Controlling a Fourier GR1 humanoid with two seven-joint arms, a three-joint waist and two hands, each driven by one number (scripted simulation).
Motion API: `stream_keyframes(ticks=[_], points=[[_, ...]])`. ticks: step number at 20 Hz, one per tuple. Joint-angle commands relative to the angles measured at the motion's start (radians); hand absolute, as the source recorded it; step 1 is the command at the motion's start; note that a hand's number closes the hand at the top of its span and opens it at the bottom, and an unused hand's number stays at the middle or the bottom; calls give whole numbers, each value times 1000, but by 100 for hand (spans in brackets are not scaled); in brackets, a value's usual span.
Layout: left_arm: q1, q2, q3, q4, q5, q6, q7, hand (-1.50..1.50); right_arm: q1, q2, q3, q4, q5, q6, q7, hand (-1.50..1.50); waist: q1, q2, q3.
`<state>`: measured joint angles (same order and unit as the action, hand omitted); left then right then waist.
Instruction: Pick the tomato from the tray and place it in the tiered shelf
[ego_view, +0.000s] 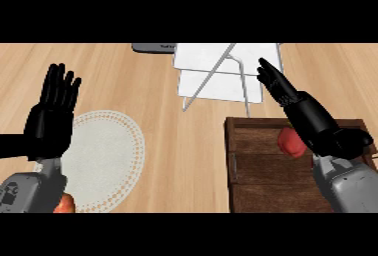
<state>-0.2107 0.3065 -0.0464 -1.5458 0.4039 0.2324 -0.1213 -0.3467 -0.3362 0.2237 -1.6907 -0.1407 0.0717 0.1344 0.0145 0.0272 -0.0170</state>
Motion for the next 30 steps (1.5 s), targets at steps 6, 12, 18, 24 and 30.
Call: stream_keyframes(ticks=[6, 12, 18, 24, 30], points=[[63, 81, -145, 91, -208, -6, 30, 0, 150, -187, -397, 188, -213, 49, -35, -150, -84, -13, 23], [63, 60, -187, 89, -207, -21, 63, 0, 271, -179, -468, 350, 86, -284, -157, 150, -75, -2, 23], [15, -21, -259, 152, -280, 18, 72, 0, 291, -41, -671, 556, -120, -242, -560, -150, -29, -21, 21], [37, 18, -235, 95, -270, -27, 120, 0, 371, -242, -625, 581, -138, 120, -527, -150, -14, -28, 18], [16, 7, -224, 105, -303, -22, 124, 0, 422, -330, -555, 332, -63, 111, -307, -150, -23, -30, 15]])
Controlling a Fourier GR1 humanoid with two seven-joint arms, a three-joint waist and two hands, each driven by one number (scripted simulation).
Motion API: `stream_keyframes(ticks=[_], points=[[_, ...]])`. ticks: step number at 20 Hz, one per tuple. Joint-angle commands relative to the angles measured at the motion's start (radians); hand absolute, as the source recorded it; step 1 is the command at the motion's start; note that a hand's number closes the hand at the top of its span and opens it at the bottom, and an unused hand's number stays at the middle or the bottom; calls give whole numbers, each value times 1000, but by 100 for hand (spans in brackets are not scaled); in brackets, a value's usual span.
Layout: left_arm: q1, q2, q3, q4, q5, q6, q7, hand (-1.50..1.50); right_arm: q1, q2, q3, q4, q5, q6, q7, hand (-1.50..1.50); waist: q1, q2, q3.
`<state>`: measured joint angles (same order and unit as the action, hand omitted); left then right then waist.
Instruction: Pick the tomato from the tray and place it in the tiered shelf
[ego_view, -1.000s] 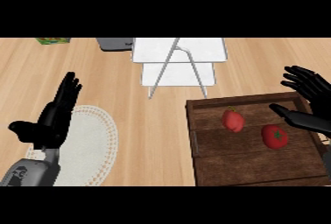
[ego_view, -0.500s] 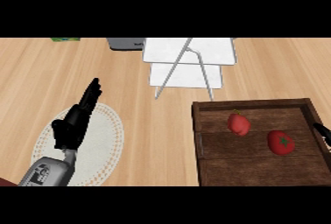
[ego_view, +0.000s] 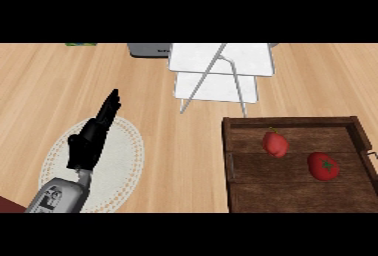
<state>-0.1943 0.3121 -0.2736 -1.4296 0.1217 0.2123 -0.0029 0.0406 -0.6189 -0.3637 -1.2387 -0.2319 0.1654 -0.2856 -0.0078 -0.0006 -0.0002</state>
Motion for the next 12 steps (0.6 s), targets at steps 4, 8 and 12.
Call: stream_keyframes(ticks=[4, 8, 12], points=[[2, -35, 4, 18, -16, -3, -2, 0, 58, -121, 60, -233, 61, 56, 242, -150, -1, -2, -1], [-26, -40, 17, 31, -17, 1, -2, 0, 62, -237, 133, -361, 120, 123, 413, -150, -3, -3, -4], [1, -43, 1, 51, -41, -7, -33, 0, 47, -301, 198, -451, 197, 149, 556, -150, 6, 0, -3]])
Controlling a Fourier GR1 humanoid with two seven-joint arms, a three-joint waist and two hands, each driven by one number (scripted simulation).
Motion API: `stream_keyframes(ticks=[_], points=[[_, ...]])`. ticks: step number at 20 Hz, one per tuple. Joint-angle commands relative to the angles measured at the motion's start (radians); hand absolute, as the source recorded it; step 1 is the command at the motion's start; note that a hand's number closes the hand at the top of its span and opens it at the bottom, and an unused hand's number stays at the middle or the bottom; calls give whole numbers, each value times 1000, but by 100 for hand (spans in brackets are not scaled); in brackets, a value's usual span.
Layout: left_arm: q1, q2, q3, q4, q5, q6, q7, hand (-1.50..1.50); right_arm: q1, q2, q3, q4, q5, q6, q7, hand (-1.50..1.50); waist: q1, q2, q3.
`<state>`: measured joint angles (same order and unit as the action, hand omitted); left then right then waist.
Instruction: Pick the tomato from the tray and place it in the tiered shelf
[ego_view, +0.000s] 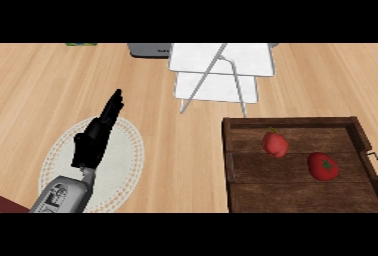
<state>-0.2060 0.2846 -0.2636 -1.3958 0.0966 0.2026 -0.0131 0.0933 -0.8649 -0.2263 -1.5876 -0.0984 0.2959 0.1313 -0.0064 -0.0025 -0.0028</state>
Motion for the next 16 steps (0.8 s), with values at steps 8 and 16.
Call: stream_keyframes(ticks=[8, 16], points=[[-45, -42, 30, -32, -37, -5, 86, 0, 57, 41, 78, -348, 137, 35, 360, -150, -1, 1, 2], [-19, -59, 97, -8, -76, -75, 40, 0, 53, 191, 34, -369, 271, 92, 359, -150, 2, 2, 3]])
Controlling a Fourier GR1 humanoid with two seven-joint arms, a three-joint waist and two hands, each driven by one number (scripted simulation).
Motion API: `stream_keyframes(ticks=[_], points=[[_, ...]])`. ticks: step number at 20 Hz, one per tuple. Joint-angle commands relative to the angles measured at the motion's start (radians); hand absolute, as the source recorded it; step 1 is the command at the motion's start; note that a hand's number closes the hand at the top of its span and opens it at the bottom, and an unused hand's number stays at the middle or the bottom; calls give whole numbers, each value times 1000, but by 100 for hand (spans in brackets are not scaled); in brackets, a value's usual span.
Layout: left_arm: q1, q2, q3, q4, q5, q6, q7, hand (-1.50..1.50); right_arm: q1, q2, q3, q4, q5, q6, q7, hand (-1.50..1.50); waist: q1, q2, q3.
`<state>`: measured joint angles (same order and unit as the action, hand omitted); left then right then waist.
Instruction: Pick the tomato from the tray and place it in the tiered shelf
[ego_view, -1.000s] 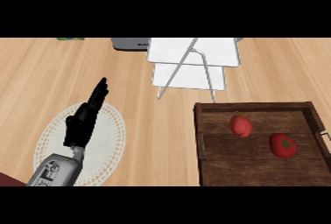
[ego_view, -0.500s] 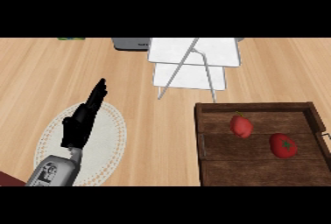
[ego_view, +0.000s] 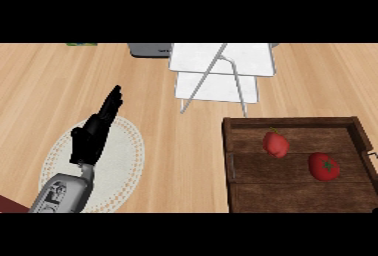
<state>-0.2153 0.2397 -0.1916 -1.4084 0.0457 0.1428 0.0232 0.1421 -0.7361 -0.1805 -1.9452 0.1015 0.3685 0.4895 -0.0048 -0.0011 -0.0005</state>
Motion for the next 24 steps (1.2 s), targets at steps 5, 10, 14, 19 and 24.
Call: stream_keyframes(ticks=[5, 10, 14, 19, 24], points=[[42, -13, 43, -8, -36, -59, -34, 0, 10, 158, 34, -123, 153, 11, 98, -150, 1, 0, 0], [-17, -62, 59, 29, -79, -51, -3, 0, -122, 194, 29, -55, 170, 84, 158, -150, 4, 1, 0], [120, -55, 50, -96, -98, -70, -22, 0, -42, 240, -1, -70, 228, 99, 75, -150, 4, 0, 0], [55, -108, 68, -21, -133, -55, -7, 0, -51, 321, 38, -57, 323, 89, 93, -150, 3, 1, 0], [-32, -103, 119, 15, -115, -90, 32, 0, -75, 324, 44, 3, 379, 114, 51, -150, 3, 1, 0]])
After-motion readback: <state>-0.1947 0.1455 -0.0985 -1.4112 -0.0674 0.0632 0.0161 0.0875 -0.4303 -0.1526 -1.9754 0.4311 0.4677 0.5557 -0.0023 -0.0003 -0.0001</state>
